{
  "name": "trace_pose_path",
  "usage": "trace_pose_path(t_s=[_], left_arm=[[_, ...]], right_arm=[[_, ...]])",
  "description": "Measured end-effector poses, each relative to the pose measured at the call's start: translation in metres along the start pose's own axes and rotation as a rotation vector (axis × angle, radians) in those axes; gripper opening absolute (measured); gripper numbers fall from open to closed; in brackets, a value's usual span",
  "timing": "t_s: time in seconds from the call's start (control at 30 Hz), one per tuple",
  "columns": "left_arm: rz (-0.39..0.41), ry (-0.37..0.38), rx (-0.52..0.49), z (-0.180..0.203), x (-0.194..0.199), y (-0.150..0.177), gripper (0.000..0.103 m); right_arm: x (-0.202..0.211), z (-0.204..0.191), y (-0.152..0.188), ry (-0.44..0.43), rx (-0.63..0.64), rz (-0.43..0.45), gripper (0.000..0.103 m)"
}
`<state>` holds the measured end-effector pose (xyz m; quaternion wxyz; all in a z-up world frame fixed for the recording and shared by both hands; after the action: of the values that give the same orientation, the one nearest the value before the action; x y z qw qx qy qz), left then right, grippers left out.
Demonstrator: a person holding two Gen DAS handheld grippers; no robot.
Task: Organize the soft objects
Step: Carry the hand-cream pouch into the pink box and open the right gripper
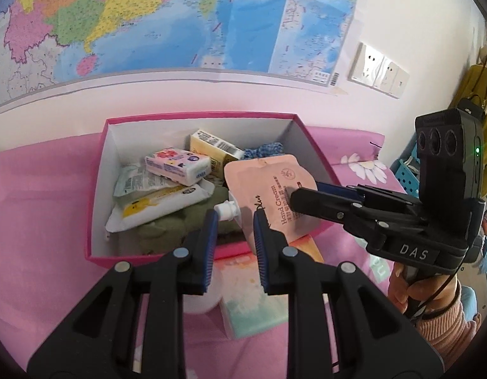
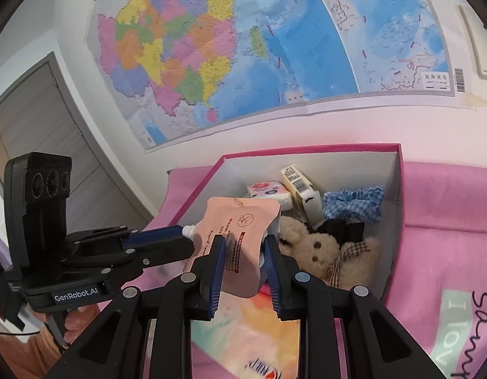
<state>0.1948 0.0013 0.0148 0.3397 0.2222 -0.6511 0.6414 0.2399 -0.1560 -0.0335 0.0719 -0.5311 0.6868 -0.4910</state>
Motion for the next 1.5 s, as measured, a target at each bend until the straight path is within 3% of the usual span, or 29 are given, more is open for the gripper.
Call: trace_pose_path(t_s=[0.83, 0.9, 0.93, 1.1, 1.17, 1.3, 1.37, 1.47, 1.5], left_arm=[[-0.068, -0.065, 0.027, -0.011, -0.046, -0.021, 0.025], [-0.068, -0.073, 0.027, -0.013, -0.045, -0.02, 0.038], [-0.057, -0.079, 0.029, -0.014, -0.042, -0.018, 0.05], [0.026, -0.099, 0.025, -0.02, -0.019, -0.006, 0.059], [0.065, -0.106, 0.036, -0.025, -0.006, 0.001, 0.075], [0.142, -0.114, 0.058, -0.033, 0.024, 0.022, 0.088], [0.165, -0.121, 0.059, -0.035, 0.036, 0.034, 0.102], [0.178, -0.16, 0.059, -0.034, 0.048, 0.056, 0.103], [0.167, -0.182, 0.067, -0.034, 0.049, 0.066, 0.103]], right_arm=[[-0.034, 0.019, -0.009, 0.066, -0.034, -0.029, 0.028], [-0.035, 0.021, -0.009, 0.093, -0.038, -0.023, 0.038], [-0.033, 0.021, -0.008, 0.103, -0.039, -0.016, 0.046], [-0.018, 0.015, -0.002, 0.13, -0.008, 0.005, 0.059], [-0.01, 0.008, 0.003, 0.135, 0.015, 0.014, 0.062], [0.012, -0.008, 0.017, 0.148, 0.066, 0.048, 0.08], [0.024, -0.017, 0.026, 0.162, 0.093, 0.067, 0.083], [0.037, -0.028, 0.044, 0.187, 0.132, 0.075, 0.094], [0.04, -0.031, 0.052, 0.198, 0.146, 0.067, 0.102]])
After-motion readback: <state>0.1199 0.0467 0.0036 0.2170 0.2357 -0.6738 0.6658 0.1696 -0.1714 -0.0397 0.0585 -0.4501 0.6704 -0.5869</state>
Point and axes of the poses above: each gripper's, at about its wrist camera, not at the fingertips, and x roughly against the way its jaws point, z to its right, y to its underside, the point moved 2 cm from there along -x, roughly the way its jaws point, and after that the axes turned 9 degrees about -y, right-handed, at the moved point
